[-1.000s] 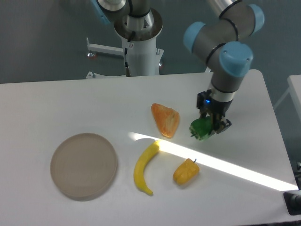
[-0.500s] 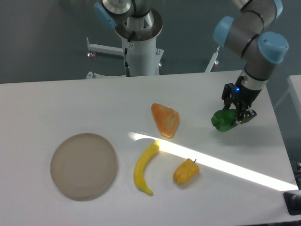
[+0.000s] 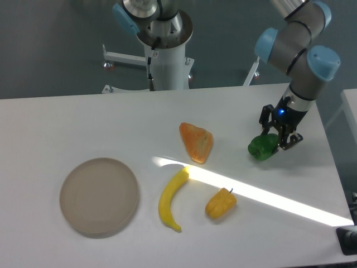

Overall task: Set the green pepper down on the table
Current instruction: 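Lower the green pepper onto the table surface, then open the gripper to release the green pepper and lift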

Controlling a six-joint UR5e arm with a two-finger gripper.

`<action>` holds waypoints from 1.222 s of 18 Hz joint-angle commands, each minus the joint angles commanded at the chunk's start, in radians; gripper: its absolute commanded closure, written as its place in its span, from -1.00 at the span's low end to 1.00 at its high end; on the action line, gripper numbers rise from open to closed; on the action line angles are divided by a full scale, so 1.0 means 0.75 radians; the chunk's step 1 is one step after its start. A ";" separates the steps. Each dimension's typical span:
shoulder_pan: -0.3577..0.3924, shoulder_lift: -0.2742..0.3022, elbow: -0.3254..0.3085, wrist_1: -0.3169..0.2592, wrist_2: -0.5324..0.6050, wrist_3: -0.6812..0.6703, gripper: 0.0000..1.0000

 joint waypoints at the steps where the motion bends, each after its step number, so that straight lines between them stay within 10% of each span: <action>1: 0.000 0.000 -0.004 0.000 0.000 -0.002 0.29; 22: -0.012 0.000 -0.023 0.000 0.004 -0.147 0.29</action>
